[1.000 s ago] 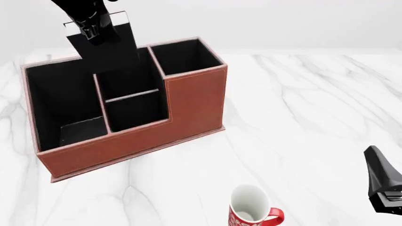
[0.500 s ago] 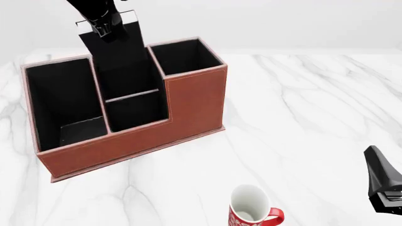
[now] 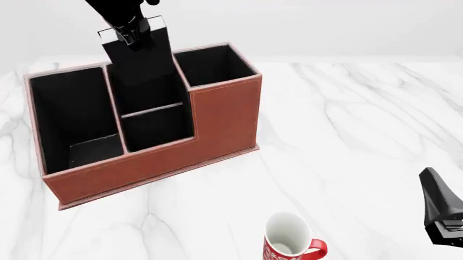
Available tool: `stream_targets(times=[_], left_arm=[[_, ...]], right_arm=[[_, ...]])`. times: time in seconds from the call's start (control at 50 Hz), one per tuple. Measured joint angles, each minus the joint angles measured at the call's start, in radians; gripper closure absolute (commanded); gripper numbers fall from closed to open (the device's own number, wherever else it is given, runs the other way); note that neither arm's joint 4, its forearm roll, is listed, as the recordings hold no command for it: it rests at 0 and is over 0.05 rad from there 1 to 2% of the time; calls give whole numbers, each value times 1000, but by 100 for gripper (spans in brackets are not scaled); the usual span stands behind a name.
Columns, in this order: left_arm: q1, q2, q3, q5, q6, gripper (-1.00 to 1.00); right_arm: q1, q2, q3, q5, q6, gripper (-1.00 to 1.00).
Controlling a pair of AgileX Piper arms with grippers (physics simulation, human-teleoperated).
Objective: Pick up the book and place it in the front compartment of the caddy.
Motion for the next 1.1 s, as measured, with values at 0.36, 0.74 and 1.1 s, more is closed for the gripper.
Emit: stream_targets(times=[0.36,0.74,1.1], left_arm=[[21,42,1,0,-6,100],[49,69,4,0,-2,100],[45,111,-3,0,-21,100]], right_arm=[[0,0,0,0,0,-100],[0,0,0,0,0,-100],[0,0,0,0,0,-100]])
